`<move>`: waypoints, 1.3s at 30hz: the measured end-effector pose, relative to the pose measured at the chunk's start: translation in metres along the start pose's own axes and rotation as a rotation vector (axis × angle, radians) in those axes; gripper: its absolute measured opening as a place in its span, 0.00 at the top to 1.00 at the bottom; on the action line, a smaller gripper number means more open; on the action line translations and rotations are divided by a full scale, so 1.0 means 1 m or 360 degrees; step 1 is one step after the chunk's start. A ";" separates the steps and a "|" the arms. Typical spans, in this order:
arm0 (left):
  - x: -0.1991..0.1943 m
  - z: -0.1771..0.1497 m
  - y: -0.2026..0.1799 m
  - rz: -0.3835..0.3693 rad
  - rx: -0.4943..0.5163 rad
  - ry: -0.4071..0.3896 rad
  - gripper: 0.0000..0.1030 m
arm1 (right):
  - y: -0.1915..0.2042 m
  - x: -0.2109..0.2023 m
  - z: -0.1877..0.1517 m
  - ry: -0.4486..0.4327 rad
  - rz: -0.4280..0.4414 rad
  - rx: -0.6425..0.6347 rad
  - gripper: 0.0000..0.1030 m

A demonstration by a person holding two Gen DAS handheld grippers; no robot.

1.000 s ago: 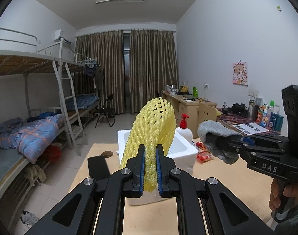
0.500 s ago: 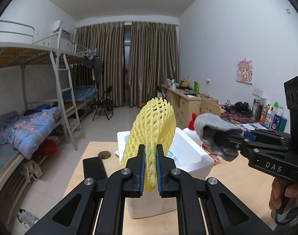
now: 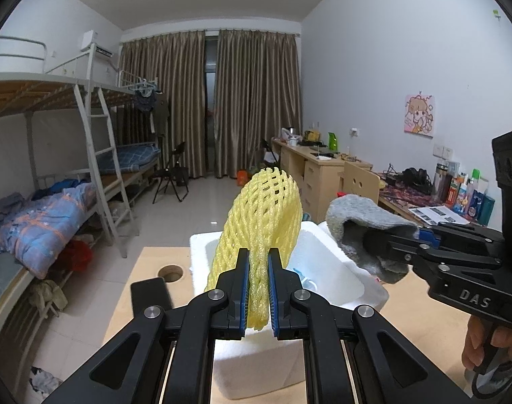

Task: Organize soft objects
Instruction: 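Open the left gripper to drop the yellow mesh sleeve into the foam box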

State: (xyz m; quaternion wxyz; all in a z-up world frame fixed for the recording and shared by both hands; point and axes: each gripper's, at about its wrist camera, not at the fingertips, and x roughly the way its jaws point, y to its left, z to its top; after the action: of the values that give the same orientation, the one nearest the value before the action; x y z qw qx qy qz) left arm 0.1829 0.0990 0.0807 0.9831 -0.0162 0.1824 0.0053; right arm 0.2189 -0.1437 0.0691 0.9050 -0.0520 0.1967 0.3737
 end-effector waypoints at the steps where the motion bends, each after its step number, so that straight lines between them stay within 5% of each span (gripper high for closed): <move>1: 0.005 0.001 -0.001 -0.0011 0.0005 0.0009 0.90 | -0.002 -0.001 0.000 -0.0003 -0.0005 0.0007 0.75; 25: 0.062 0.003 -0.007 -0.0123 0.0043 0.0125 0.89 | -0.026 0.000 0.002 -0.0003 -0.0075 0.0073 0.75; 28: 0.061 0.004 -0.007 -0.0115 0.0064 0.0123 0.67 | -0.026 0.000 0.002 -0.0004 -0.0076 0.0076 0.75; 30: 0.059 0.003 -0.007 -0.0111 0.0067 0.0121 0.28 | -0.027 0.000 0.003 -0.0005 -0.0076 0.0077 0.75; 35: 0.049 0.003 -0.008 -0.0044 0.0073 0.0024 0.03 | -0.026 0.000 0.003 -0.0013 -0.0073 0.0077 0.75; 39: 0.046 0.001 -0.009 -0.0008 0.0095 0.0015 0.01 | -0.026 0.000 0.002 -0.0007 -0.0073 0.0072 0.75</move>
State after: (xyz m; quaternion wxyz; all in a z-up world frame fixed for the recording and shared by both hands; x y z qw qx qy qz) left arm 0.2262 0.0907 0.0657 0.9823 0.0127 0.1869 -0.0027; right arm 0.2379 -0.1620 0.0694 0.9147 -0.0353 0.2019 0.3483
